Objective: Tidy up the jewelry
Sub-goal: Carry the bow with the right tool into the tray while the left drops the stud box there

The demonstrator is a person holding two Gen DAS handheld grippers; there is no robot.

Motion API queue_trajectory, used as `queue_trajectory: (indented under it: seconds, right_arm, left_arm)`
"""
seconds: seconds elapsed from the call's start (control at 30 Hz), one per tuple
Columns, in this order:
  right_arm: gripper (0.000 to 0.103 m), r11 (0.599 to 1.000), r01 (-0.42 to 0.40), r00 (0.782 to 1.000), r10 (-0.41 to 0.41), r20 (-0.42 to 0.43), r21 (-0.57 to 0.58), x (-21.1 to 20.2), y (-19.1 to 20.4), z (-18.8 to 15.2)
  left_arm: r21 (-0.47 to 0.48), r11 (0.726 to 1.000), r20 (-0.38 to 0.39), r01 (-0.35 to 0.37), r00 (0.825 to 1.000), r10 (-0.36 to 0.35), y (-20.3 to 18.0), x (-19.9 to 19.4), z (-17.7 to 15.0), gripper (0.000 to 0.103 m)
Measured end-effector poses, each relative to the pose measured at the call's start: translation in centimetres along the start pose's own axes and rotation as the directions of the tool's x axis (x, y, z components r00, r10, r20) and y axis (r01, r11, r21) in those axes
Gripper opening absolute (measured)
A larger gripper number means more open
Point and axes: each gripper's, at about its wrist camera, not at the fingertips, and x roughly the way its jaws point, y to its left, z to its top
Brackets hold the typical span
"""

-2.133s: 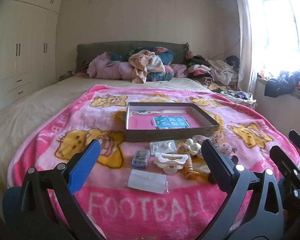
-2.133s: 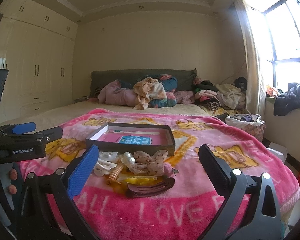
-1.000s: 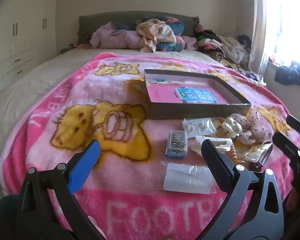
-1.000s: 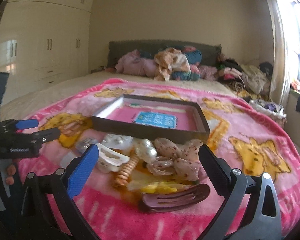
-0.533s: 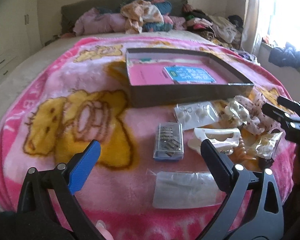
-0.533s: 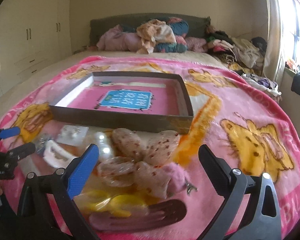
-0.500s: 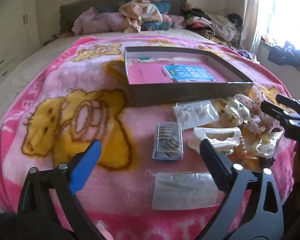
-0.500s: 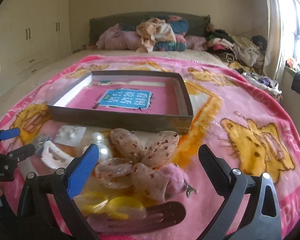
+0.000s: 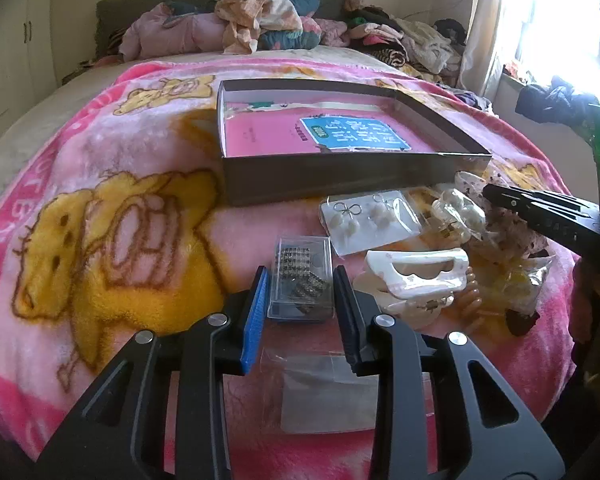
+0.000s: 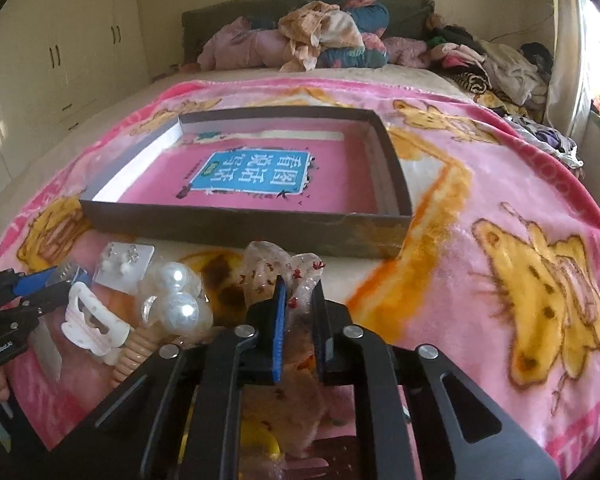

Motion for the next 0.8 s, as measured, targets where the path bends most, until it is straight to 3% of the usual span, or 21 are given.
queue_trajectory:
  seconds: [0.43, 0.8]
  right_arm:
    - [0.010, 0.986, -0.069, 0.994, 0.054, 0.097, 0.154, -4.9, -4.2, 1.4]
    - [0.010, 0.979, -0.007, 0.988, -0.025, 0.154, 0.201, -7.0, -8.1, 3.3]
  left_arm:
    - [-0.002, 1.000, 0.117, 0.023, 0.993, -0.023, -0.8, -3.3, 3.2, 0.024]
    - [0.028, 0.999, 0.131, 0.036, 0.991, -0.039, -2.7, -1.5, 7.0, 0.024]
